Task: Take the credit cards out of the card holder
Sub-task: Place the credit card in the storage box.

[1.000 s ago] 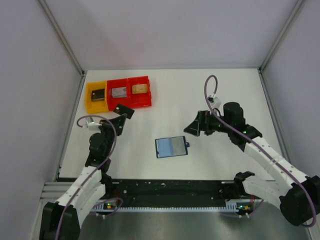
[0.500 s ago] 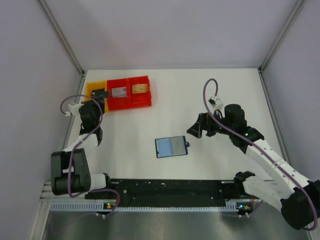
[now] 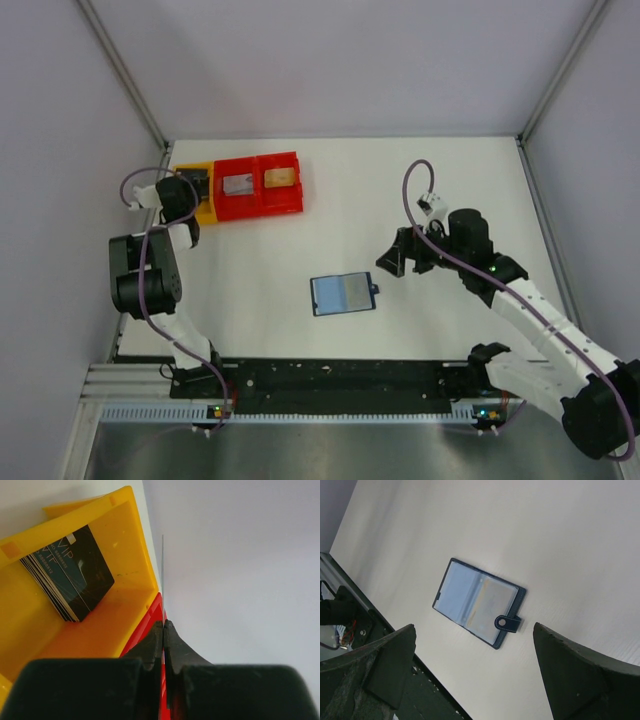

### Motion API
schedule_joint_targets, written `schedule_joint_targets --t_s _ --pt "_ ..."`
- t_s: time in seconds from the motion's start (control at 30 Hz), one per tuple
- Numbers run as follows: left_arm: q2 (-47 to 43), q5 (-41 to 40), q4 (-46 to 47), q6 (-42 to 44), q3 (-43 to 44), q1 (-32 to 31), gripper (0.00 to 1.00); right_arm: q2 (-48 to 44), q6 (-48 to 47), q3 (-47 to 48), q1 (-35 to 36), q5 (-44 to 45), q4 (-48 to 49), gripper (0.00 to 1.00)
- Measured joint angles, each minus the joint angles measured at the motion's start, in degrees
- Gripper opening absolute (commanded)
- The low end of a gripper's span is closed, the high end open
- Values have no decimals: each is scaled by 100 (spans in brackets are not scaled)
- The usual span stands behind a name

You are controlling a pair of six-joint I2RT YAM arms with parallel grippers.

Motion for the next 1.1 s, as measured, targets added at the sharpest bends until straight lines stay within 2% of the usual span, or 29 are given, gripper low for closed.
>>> schedule_joint_targets --t_s 0.27,0.6,1.0,1.1 --pt "542 -72 -546 -240 627 -2 0 94 -61 0 0 72 -28 98" --pt "828 -160 -1143 -474 988 -2 0 162 -101 0 0 111 -42 98" --pt "1036 -90 -1744 -662 1329 -2 44 175 -105 0 0 120 -109 98" --pt "997 -57 -1919 -673 1300 0 50 175 -105 0 0 116 -111 99"
